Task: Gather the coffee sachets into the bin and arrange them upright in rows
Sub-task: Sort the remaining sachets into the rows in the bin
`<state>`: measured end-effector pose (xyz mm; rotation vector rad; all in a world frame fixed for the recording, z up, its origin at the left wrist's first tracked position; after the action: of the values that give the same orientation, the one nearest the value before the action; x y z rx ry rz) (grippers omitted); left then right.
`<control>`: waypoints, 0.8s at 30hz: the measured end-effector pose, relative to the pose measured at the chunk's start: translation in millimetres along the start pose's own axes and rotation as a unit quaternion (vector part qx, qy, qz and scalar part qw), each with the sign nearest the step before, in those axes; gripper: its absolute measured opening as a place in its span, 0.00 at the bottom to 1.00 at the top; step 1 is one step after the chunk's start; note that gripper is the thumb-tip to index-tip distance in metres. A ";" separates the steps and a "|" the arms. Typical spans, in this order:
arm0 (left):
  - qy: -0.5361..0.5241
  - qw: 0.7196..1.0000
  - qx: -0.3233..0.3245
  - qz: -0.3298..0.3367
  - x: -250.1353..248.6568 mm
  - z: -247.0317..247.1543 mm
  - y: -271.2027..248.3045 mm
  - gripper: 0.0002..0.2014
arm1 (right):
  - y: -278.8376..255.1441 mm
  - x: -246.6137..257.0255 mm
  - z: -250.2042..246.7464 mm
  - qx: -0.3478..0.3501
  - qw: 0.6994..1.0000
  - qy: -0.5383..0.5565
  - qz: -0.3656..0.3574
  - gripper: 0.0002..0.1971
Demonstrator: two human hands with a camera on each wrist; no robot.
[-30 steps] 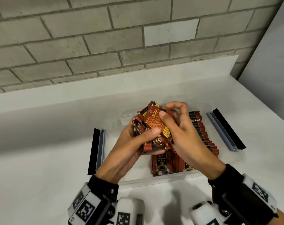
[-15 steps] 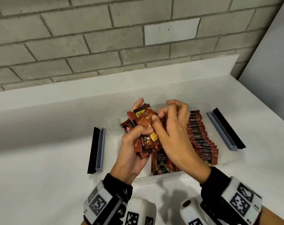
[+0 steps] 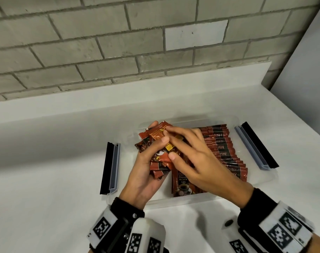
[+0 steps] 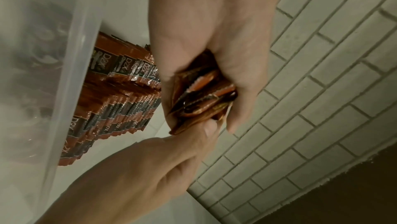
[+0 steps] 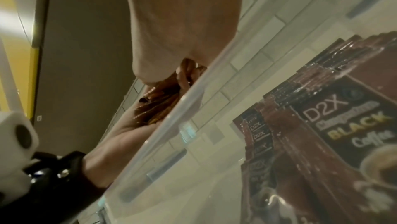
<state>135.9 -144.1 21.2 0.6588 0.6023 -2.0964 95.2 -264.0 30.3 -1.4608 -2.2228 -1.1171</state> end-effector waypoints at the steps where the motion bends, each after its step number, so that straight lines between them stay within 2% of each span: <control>1: 0.004 1.000 0.001 -0.002 0.8 -1.4 -1.1 0.25 | -0.2 -0.7 0.7 0.007 1.000 -0.001 -0.003 0.27; 3: 0.004 1.000 0.003 -0.004 1.1 -4.9 -3.0 0.27 | -0.2 -2.6 -0.6 0.032 0.999 0.004 -0.004 0.29; 9: -0.022 1.000 0.016 -0.008 -2.8 -6.3 -4.7 0.26 | 5.3 -10.7 -19.5 0.119 0.992 -0.014 -0.033 0.36; 13: 0.002 1.000 0.008 -0.005 -9.1 -6.1 -3.2 0.29 | 13.0 -8.2 -32.3 0.121 0.992 -0.026 0.012 0.38; 15: 0.032 0.999 0.003 -0.002 -11.0 -7.5 -3.0 0.30 | 16.6 -1.5 -37.0 0.101 0.993 -0.007 0.064 0.33; 19: 0.076 0.997 -0.006 0.000 -12.6 -9.6 -4.4 0.31 | 23.0 2.4 -38.0 0.073 0.982 0.079 0.155 0.14; 20: 0.072 0.997 -0.004 0.003 -13.9 -9.8 -5.7 0.31 | 25.7 -0.2 -40.6 0.068 0.975 0.117 0.177 0.16; 22: 0.067 0.998 -0.002 0.011 -18.2 -9.4 -8.6 0.29 | 29.0 -8.9 -48.2 0.063 0.954 0.195 0.219 0.29; 24: 0.090 0.996 -0.016 0.017 -21.9 -10.7 -11.1 0.28 | 29.1 -15.7 -54.1 0.072 0.938 0.239 0.242 0.37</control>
<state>140.5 -119.0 29.2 0.8406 0.7181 -2.0052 117.4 -307.4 71.0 -1.3843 -1.4757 -0.9832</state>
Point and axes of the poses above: each hand's wrist, its own y-axis towards the middle knuckle, its own z-axis out of the palm, x = y × z, the point moved 3 cm from there along y, towards the middle knuckle, and after that the axes turned 2 degrees about -z, right-handed, at the moved point
